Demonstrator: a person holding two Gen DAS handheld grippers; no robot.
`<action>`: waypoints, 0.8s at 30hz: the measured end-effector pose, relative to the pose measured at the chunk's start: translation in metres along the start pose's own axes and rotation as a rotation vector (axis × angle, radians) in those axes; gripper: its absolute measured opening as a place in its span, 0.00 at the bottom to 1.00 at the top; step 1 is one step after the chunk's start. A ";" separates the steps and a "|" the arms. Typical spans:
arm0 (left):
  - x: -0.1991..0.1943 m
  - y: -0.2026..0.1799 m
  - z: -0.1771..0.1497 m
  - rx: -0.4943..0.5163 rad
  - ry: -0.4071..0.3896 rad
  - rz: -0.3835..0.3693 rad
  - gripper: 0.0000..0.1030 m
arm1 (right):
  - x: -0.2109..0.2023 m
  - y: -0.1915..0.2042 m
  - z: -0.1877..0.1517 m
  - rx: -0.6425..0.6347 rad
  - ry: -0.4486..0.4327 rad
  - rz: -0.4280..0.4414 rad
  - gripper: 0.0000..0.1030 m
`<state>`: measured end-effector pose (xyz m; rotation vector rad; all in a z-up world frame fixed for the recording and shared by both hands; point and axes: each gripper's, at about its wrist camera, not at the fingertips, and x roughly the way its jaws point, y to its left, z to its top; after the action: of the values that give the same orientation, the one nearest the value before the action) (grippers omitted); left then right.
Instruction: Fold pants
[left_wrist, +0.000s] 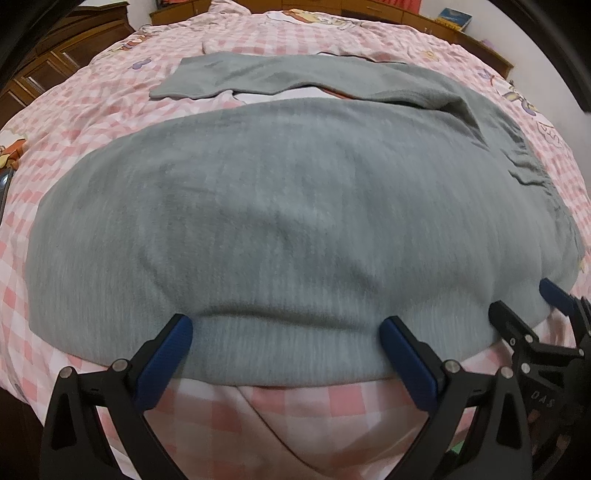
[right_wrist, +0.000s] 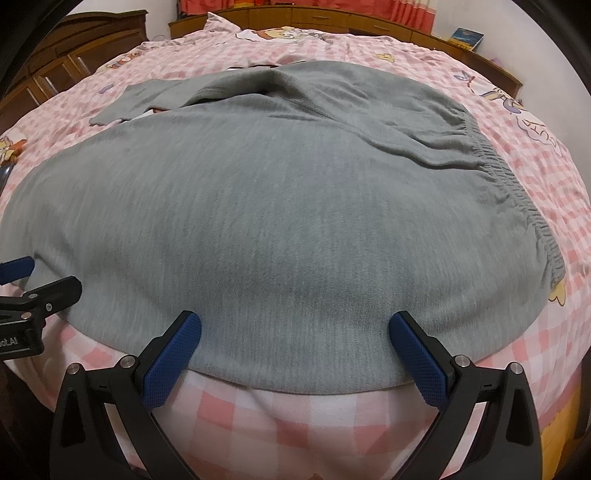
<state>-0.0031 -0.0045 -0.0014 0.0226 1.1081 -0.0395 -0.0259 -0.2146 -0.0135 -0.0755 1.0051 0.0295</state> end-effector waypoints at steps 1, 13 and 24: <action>0.000 0.000 0.000 0.004 0.001 -0.001 1.00 | 0.000 0.000 0.000 -0.004 0.000 0.001 1.00; -0.011 0.009 0.009 0.042 0.053 -0.071 1.00 | -0.006 -0.011 0.005 -0.057 0.031 0.108 1.00; -0.031 0.006 0.055 0.158 -0.035 -0.056 0.99 | -0.018 -0.061 0.045 -0.015 0.045 0.137 0.94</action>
<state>0.0327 0.0001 0.0514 0.1320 1.0687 -0.1764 0.0058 -0.2719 0.0291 -0.0212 1.0535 0.1610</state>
